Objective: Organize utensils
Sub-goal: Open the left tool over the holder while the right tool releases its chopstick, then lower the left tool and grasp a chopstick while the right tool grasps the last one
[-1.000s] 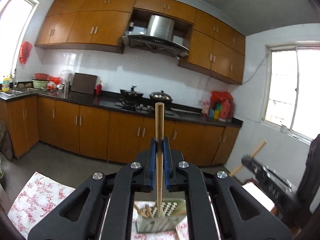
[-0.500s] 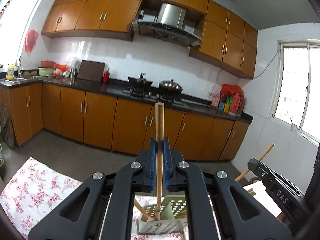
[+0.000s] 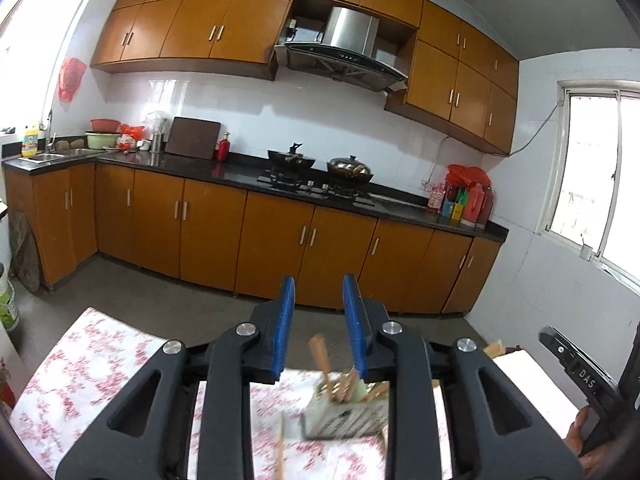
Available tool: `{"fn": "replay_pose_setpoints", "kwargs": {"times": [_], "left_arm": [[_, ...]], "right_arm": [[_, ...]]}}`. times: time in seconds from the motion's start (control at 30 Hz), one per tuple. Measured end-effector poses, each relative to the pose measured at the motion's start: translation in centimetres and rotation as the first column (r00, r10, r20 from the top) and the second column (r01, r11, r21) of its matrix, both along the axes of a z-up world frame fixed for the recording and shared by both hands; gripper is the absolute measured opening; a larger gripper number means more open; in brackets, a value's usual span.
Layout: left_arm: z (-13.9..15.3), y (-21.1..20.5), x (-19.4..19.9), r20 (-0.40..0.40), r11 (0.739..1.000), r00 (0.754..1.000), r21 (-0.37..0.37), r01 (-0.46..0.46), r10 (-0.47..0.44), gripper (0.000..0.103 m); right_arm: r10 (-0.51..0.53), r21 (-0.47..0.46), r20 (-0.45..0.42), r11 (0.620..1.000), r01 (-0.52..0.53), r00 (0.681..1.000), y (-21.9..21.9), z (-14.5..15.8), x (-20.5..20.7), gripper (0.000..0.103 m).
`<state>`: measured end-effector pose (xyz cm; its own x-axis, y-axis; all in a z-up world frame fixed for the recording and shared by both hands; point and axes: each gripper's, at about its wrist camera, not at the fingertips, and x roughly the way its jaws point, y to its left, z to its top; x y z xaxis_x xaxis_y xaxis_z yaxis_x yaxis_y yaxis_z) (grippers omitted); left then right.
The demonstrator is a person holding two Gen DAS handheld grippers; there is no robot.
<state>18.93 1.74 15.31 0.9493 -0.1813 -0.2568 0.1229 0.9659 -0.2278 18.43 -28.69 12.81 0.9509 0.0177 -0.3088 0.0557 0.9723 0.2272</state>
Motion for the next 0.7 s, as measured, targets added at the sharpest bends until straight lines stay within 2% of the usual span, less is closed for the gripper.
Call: {"fn": "replay_pose_setpoints", "kwargs": {"times": [0.13,0.23,0.33,0.43,0.57,0.7], "left_arm": [[-2.6,1.8,-1.1,-0.069,0.999,0.997,0.034,-0.030,0.033,0.026],[-6.0,2.7,-1.4,-0.146,0.997,0.988,0.071,-0.042,0.052,0.026],[-10.1,3.0,-1.3,-0.244,0.994,0.969,0.109,-0.024,0.051,0.026],[-13.5,2.8,-1.6,-0.315,0.991,0.948,0.137,0.003,0.040,0.026],[-17.4,2.2,-1.8,-0.413,0.991,0.911,0.123,0.060,-0.004,0.027],[-19.6,1.4,-2.5,-0.447,0.989,0.894,0.111,0.092,-0.033,0.036]], "right_arm": [[-0.014,-0.003,-0.107,1.000,0.014,0.994,-1.1,-3.8,-1.1,0.022],[0.016,0.011,-0.223,1.000,-0.014,0.975,-1.0,-8.2,-1.2,0.023],[0.077,0.032,-0.339,0.997,-0.071,0.938,0.3,-13.2,-1.2,0.022],[0.134,0.043,-0.417,0.991,-0.128,0.899,2.5,-16.9,-1.1,0.022],[0.180,0.033,-0.492,0.982,-0.188,0.852,5.2,-20.0,-0.5,0.022],[0.181,0.007,-0.524,0.978,-0.208,0.832,6.8,-21.4,-0.2,0.022]]}}
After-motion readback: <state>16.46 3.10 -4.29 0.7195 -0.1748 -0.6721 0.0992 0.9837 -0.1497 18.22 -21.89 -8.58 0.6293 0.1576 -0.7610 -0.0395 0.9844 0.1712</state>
